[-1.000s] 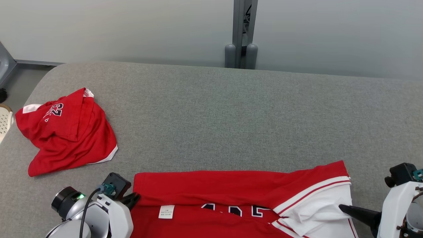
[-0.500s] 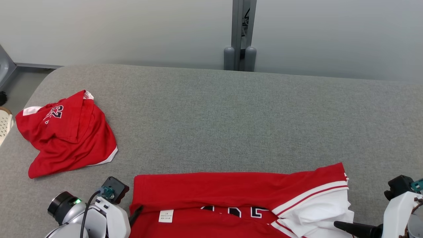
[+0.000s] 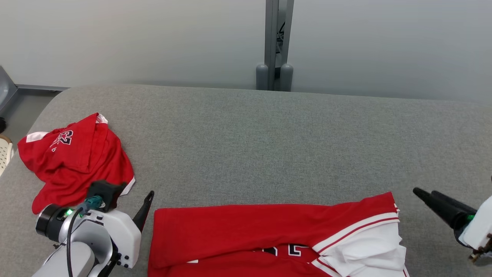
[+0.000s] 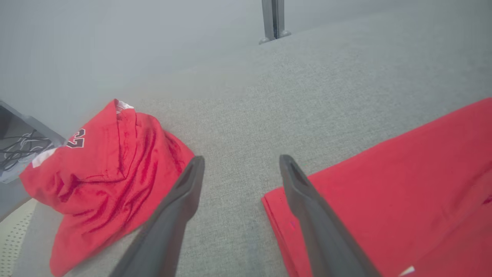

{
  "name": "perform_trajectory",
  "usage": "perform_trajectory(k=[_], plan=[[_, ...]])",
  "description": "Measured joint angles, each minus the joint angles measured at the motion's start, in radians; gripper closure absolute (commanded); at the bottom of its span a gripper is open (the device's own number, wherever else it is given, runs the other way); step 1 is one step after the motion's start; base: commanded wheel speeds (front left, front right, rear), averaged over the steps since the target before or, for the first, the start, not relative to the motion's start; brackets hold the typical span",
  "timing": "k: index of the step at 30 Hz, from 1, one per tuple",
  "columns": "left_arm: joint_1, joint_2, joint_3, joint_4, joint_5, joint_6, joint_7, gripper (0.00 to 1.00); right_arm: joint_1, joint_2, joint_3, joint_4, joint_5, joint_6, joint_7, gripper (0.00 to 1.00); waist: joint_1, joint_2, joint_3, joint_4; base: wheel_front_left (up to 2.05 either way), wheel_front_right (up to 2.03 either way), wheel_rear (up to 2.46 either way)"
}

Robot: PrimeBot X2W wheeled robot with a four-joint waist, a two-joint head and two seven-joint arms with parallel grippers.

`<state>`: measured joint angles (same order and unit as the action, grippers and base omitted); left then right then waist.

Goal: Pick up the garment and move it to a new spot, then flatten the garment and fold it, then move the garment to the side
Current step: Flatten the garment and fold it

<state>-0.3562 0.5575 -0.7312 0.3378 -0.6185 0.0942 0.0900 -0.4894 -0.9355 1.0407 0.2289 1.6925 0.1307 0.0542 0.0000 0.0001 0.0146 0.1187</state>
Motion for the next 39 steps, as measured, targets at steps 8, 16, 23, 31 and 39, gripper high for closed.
perform_trajectory(k=[8,16,23,31,39], plan=[[0.003,-0.094,0.079,0.011,-0.032,0.066,-0.208,0.0,-0.024,0.128,-0.086,0.128,-0.24,0.0,-0.311,0.0,0.0,0.0,-0.005,-0.006,0.0,0.0,0.0],[0.061,-0.2,0.193,0.041,-0.034,0.091,-0.349,0.0,0.138,0.436,-0.634,0.194,-0.832,0.0,-0.319,0.0,0.0,0.0,-0.012,-0.024,0.0,0.0,0.0],[0.199,-0.334,0.443,-0.082,0.148,0.045,-0.35,0.0,0.356,0.67,-0.884,0.07,-1.164,0.0,-0.318,0.0,0.0,0.0,-0.014,-0.029,0.0,0.0,0.0],[0.313,-0.47,0.64,-0.157,0.347,-0.074,-0.351,0.0,0.432,0.755,-0.938,0.039,-1.273,0.0,-0.319,0.0,0.0,0.0,-0.012,-0.035,0.0,0.0,0.0],[0.326,-0.505,0.71,-0.135,0.412,-0.156,-0.351,0.0,0.438,0.772,-0.951,0.078,-1.266,0.0,-0.319,0.0,0.0,0.0,-0.003,-0.031,0.0,0.0,0.0]])
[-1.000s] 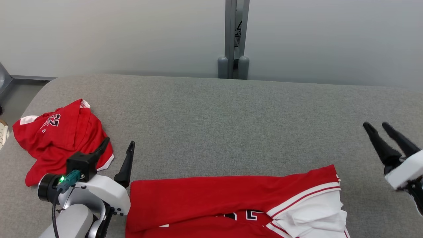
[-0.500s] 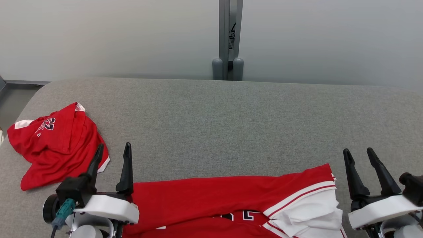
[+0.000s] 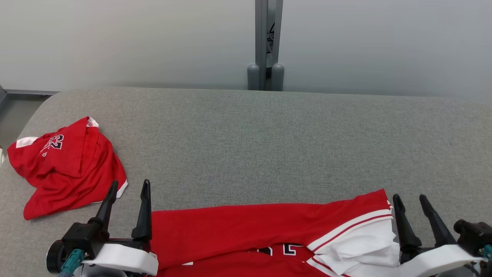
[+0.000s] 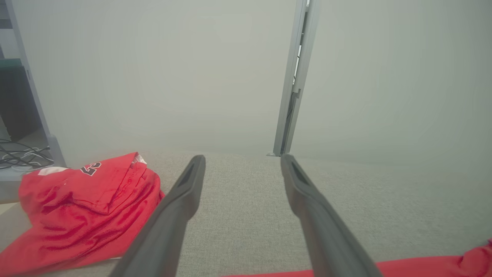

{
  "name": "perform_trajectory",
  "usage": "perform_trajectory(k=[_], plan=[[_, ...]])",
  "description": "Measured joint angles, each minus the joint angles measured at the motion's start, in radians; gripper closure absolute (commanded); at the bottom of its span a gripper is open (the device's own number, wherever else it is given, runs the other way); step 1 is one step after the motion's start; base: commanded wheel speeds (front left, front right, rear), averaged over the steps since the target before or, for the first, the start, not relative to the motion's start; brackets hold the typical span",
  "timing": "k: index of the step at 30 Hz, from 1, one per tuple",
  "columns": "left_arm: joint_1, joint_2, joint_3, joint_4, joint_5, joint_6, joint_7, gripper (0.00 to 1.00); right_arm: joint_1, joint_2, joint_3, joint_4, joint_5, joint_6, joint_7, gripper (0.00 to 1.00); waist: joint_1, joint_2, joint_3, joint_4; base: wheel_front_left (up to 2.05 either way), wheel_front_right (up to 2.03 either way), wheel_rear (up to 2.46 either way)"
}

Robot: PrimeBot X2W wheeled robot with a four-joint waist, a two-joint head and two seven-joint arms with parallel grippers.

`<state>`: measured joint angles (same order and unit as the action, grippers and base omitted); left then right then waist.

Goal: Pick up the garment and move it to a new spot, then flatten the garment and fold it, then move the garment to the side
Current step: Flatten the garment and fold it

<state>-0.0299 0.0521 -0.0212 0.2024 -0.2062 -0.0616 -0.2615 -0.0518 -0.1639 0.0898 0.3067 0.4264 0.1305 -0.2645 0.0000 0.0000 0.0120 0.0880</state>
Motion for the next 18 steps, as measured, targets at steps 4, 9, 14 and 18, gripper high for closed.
perform_trajectory(k=[4,9,14,18], plan=[[-0.007,-0.002,0.009,0.011,0.012,-0.016,0.0,0.0,0.01,-0.006,0.043,0.112,0.075,0.0,0.0,0.0,0.0,0.0,0.015,0.001,0.0,0.0,0.0],[-0.017,-0.002,0.003,0.022,0.004,-0.018,0.0,0.0,-0.003,-0.012,0.084,0.216,0.166,0.0,0.023,0.0,0.0,0.0,0.032,-0.003,0.0,0.0,0.0],[-0.021,-0.003,0.0,0.026,0.002,-0.021,0.0,0.0,-0.026,-0.016,0.122,0.299,0.236,0.0,0.049,0.0,0.0,0.0,0.046,-0.007,0.0,0.0,0.0],[-0.033,-0.003,0.002,0.026,0.002,-0.021,0.0,0.0,-0.048,-0.016,0.162,0.333,0.288,0.0,0.049,0.0,0.0,0.0,0.054,-0.008,0.0,0.0,0.0]])
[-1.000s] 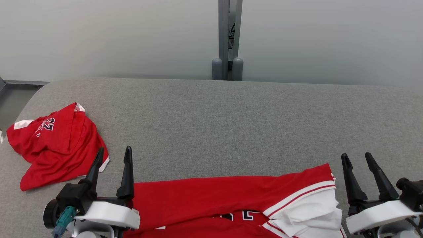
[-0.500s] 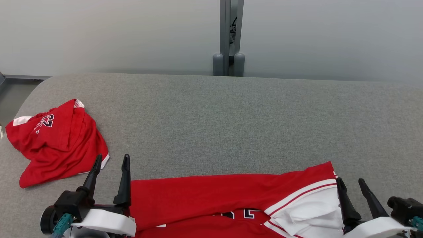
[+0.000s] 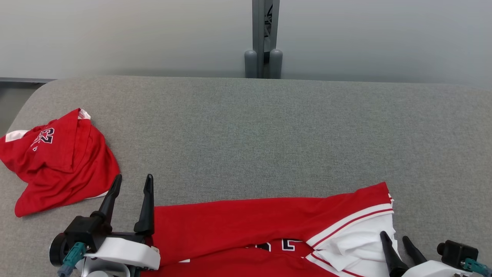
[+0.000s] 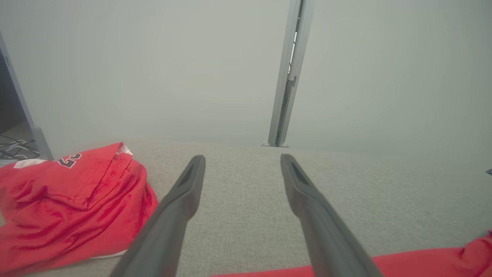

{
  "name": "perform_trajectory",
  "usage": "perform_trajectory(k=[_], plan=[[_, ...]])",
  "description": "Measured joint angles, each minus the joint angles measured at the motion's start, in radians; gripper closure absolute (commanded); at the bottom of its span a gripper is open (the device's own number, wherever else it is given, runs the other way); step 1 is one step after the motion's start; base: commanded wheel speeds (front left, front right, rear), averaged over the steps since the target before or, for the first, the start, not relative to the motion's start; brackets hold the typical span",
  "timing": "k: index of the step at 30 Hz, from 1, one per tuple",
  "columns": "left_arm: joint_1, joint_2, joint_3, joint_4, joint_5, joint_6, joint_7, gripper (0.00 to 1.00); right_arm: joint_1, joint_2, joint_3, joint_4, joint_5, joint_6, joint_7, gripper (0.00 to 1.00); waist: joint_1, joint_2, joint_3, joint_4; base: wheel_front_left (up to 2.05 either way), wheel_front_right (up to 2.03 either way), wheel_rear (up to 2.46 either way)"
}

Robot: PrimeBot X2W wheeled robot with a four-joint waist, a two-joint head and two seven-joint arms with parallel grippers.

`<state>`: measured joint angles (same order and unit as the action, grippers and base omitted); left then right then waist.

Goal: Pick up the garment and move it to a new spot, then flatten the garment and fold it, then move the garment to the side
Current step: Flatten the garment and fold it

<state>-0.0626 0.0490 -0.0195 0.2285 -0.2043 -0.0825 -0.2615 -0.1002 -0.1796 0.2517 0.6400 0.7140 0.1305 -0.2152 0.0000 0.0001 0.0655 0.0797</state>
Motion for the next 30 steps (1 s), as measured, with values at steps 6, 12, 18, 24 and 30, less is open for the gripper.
perform_trajectory(k=[6,12,18,24,30], plan=[[-0.006,0.0,0.001,0.002,0.008,-0.002,0.0,0.0,-0.029,-0.006,0.07,0.027,0.078,0.0,0.002,0.0,0.0,0.0,0.006,0.006,0.0,0.0,0.0],[-0.008,0.0,0.005,0.002,0.009,-0.004,0.0,0.0,-0.052,-0.019,0.131,0.044,0.142,0.0,-0.001,0.29,0.0,0.0,0.01,0.016,0.0,0.0,0.0],[-0.008,0.0,0.005,0.002,0.009,-0.004,0.0,0.0,-0.062,-0.029,0.175,0.056,0.183,0.0,-0.005,1.0,0.0,0.0,0.011,0.023,0.0,0.0,0.0],[-0.008,0.0,0.006,0.003,0.009,-0.004,0.0,0.0,-0.077,-0.048,0.203,0.071,0.215,0.001,-0.023,1.0,0.0,0.0,0.01,0.022,0.0,0.0,0.0],[-0.007,0.0,0.003,0.007,0.009,-0.004,0.0,0.0,-0.101,-0.076,0.206,0.085,0.246,0.003,-0.032,1.0,0.0,0.0,0.004,0.018,0.0,0.0,0.0]])
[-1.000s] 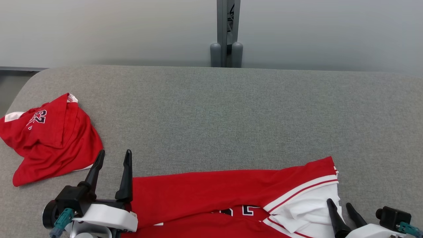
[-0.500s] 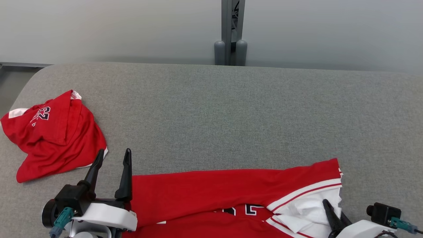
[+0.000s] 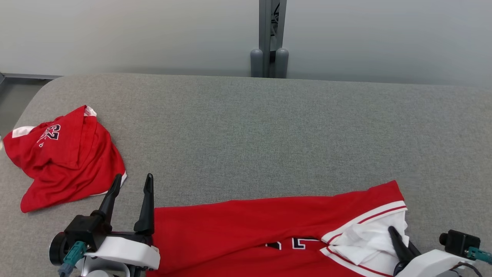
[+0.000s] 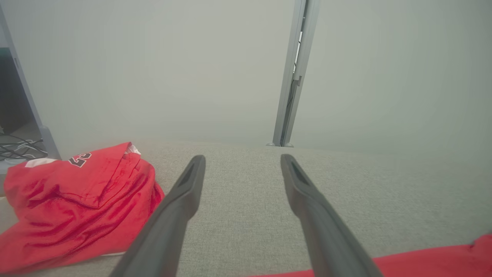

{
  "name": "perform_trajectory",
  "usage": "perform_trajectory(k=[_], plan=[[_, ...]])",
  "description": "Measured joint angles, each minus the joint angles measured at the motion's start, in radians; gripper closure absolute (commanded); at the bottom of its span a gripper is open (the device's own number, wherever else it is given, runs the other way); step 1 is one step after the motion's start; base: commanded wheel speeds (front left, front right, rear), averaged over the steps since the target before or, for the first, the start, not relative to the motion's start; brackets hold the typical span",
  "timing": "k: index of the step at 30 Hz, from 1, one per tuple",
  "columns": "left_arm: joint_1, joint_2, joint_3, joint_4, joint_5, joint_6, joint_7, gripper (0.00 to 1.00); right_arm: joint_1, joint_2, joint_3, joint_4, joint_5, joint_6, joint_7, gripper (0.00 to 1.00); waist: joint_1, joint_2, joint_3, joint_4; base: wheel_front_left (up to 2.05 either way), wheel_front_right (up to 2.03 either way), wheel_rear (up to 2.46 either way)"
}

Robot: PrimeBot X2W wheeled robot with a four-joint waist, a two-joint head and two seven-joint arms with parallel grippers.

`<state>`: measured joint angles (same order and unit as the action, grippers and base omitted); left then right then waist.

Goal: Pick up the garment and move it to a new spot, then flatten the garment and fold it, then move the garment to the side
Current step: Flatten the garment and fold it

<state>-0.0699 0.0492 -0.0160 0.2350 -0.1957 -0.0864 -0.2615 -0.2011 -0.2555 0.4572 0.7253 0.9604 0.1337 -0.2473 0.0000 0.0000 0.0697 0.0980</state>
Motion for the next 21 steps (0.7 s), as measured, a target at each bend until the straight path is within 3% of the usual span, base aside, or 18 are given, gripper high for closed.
perform_trajectory(k=[14,21], plan=[[0.0,0.0,-0.008,0.01,-0.001,0.001,0.0,0.0,-0.092,-0.222,-0.035,0.117,0.009,-0.002,-0.009,1.0,0.0,0.0,-0.013,-0.001,0.0,0.0,0.0],[0.001,0.0,-0.008,0.012,-0.009,0.003,0.0,0.0,-0.125,-0.26,-0.03,0.132,0.02,-0.002,-0.01,1.0,0.0,0.0,-0.013,-0.001,0.0,0.0,0.0]])
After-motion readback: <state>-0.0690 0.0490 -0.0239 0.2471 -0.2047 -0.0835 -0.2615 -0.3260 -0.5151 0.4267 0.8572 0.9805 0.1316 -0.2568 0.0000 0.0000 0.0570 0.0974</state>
